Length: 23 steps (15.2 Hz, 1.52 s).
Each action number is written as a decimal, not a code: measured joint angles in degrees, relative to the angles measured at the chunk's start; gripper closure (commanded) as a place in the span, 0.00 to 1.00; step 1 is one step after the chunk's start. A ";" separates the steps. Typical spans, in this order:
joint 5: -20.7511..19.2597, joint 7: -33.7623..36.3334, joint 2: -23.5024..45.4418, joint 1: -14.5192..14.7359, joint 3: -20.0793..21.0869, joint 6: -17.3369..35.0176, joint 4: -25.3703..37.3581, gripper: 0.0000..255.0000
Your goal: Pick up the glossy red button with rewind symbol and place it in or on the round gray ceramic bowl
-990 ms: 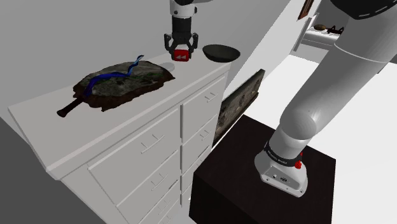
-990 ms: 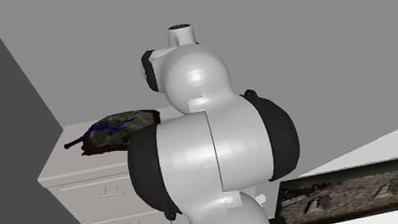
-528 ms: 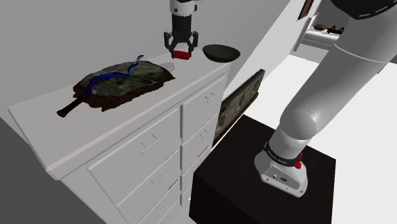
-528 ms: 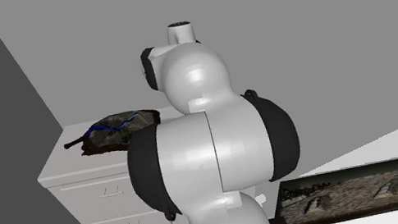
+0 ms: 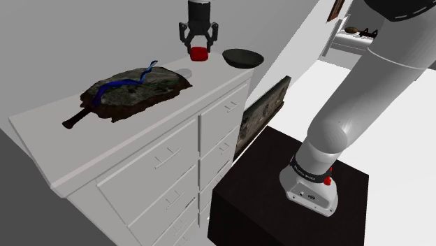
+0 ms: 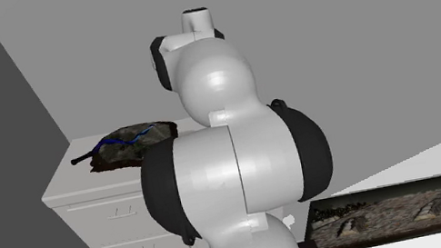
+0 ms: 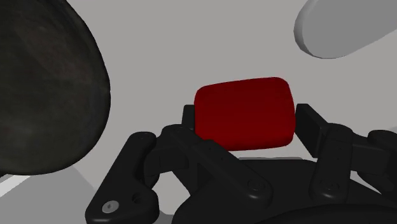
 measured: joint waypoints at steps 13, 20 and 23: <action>-0.20 -0.03 1.07 -0.10 -0.08 -10.00 11.06 1.00; 0.42 -7.38 -7.77 -3.10 -4.36 -9.84 2.04 1.00; 0.12 -11.27 -11.21 -4.55 -6.83 -9.90 -1.37 1.00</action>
